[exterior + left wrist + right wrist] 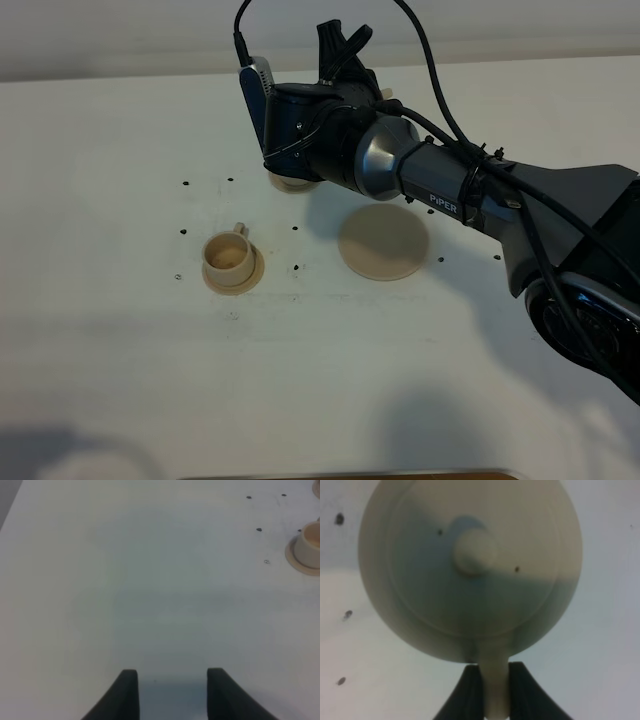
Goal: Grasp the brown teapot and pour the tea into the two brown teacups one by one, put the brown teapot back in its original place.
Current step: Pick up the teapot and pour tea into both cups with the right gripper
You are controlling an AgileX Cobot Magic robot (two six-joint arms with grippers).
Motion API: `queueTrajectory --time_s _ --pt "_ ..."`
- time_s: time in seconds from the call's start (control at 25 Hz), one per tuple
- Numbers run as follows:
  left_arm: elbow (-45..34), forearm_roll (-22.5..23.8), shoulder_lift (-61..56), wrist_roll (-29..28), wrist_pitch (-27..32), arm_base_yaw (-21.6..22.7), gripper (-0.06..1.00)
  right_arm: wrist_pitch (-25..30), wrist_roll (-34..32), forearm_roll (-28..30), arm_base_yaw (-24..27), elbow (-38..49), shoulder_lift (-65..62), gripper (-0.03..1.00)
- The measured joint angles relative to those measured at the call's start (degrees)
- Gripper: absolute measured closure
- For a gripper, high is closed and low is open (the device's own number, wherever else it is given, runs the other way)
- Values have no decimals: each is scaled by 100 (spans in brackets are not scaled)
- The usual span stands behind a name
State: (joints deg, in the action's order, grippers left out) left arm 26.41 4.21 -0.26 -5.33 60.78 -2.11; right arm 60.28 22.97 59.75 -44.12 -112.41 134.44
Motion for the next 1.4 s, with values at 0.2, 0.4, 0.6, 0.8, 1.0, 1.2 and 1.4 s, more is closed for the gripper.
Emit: queueTrajectory --time_s 0.2,0.4,0.6,0.8,1.0,1.2,1.4 --pt "0 0 0 -7 0 0 63 0 -2 5 6 0 0 85" --pt "0 0 0 -7 0 0 63 0 -2 15 6 0 0 85" --pt "0 0 0 -7 0 0 63 0 -2 15 6 0 0 85" --pt "0 0 0 -2 0 0 63 0 -2 15 6 0 0 85" --pt "0 0 0 -2 0 0 63 0 -2 15 6 0 0 85" --pt "0 0 0 -8 0 0 64 0 -2 15 9 0 0 85" --pt "0 0 0 -8 0 0 63 0 -85 -157 9 0 0 85"
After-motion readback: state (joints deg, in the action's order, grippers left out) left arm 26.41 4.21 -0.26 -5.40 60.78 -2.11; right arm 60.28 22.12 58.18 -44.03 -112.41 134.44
